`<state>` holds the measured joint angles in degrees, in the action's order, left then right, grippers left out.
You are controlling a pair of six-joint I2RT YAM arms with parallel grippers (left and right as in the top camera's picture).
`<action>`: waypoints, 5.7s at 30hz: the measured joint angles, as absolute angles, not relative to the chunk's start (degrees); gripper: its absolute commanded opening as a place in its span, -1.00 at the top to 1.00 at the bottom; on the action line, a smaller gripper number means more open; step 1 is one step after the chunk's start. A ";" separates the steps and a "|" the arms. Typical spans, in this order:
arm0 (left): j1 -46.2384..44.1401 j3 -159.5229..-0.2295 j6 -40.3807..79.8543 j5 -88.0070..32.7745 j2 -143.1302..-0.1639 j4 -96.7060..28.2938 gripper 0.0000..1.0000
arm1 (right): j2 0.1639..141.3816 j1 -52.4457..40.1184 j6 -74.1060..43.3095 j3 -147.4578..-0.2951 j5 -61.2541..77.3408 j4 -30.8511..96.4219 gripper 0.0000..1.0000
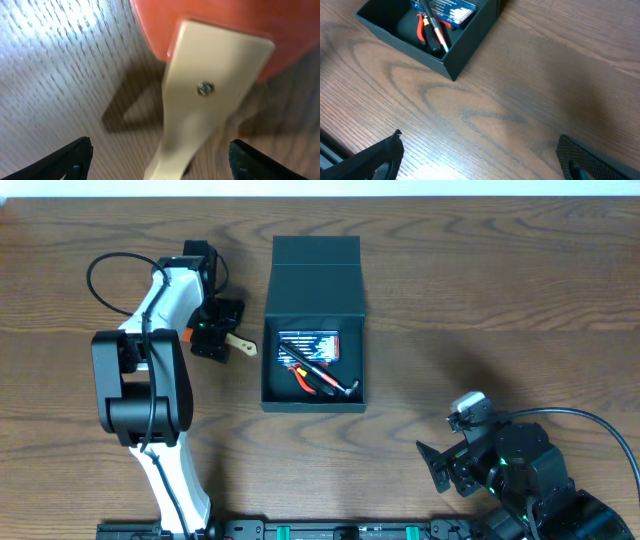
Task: Pack container
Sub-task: 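Grasp the cream scraper handle with the left gripper, then lower the scraper into the black box and release it, then retract the left arm and raise both grippers to the lid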
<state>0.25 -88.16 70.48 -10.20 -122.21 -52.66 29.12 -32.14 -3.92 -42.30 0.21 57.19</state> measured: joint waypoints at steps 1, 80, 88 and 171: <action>0.32 -88.16 70.50 -10.17 -122.56 -52.66 -0.59 | 29.12 -32.14 -3.92 -42.30 0.21 57.19 -0.98; -39.48 -88.16 90.00 1.21 -99.02 -60.84 0.72 | 29.12 -32.14 -3.92 -42.30 0.21 57.19 -0.98; -39.53 -86.85 94.96 1.91 -106.43 -59.31 0.72 | 29.12 -32.14 -3.92 -42.30 0.21 57.19 -0.99; -36.18 -86.59 56.03 15.51 -61.41 -74.74 -0.97 | 37.69 -29.71 -9.39 -47.11 4.89 39.68 -0.99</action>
<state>-36.18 -86.59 56.03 15.51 -61.41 -74.74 37.69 -29.71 -9.39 -47.11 4.89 39.68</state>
